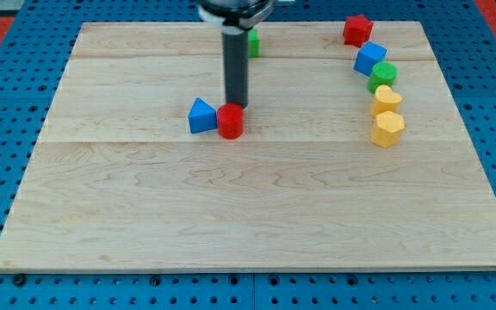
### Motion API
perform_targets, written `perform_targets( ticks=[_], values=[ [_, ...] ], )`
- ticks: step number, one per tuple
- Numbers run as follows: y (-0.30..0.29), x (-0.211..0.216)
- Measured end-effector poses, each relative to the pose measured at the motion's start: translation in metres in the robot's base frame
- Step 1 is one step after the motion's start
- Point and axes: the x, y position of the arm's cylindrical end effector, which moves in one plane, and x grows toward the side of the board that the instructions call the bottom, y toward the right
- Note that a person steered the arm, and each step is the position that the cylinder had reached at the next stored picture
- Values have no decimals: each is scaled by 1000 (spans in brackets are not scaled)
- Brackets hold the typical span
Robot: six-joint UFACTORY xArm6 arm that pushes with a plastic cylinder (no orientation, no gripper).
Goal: Move the red circle diagonal to the green star
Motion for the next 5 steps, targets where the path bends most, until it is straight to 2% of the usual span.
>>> perform_targets(
  ticks=[1,2,3,4,5],
  values=[
    [26,44],
    [11,32],
    [-44,23],
    [-65,54],
    [1,65]
  ],
)
